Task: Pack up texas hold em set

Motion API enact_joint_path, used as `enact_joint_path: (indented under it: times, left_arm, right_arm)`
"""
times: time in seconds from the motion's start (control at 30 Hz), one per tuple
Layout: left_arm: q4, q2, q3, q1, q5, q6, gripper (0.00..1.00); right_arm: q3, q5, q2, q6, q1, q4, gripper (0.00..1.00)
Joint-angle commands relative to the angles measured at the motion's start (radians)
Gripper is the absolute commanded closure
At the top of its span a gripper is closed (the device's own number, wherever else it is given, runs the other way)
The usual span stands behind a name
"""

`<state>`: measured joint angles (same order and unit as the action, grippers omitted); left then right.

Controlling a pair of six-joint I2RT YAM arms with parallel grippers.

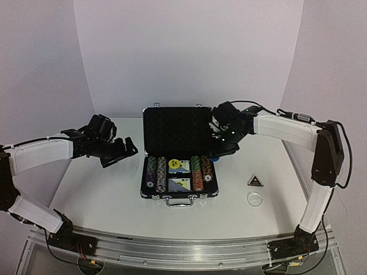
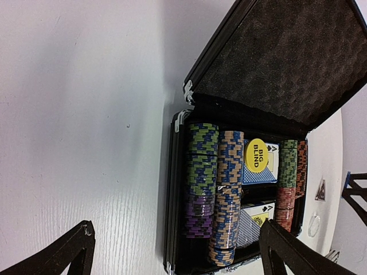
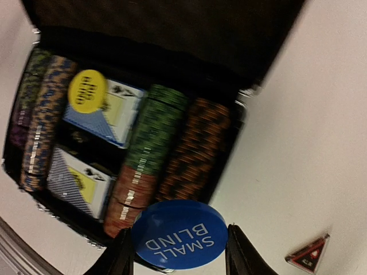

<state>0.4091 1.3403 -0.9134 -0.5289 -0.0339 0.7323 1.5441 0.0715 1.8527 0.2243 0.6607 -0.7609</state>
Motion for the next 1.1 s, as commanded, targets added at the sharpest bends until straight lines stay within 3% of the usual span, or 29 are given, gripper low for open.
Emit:
enact_joint_path:
  times: [0.0,0.4,0.77,1.07]
  left_arm:
    - [-0.028,-0.002,-0.016,0.004,-0.015,-0.019,0.00]
    - [-0.017,-0.036,0.018,0.004,-0.020,-0.025,0.00]
    - [-0.001,-0.080,0.050,0.004,-0.007,-0.016,0.00]
    - [0.008,-0.087,0.052,0.004,-0.001,-0.014,0.00]
  right_arm:
    - [0.163,-0.054,0.116,-0.055,0.099,-0.008,0.62]
    - [0.474,-0.069,0.430,-0.149,0.163,-0.011,0.62]
    - [0.509,0.032,0.523,-0.203,0.163,-0.016,0.59]
    - [0.501,0.101,0.534,-0.217,0.159,-0.020,0.43]
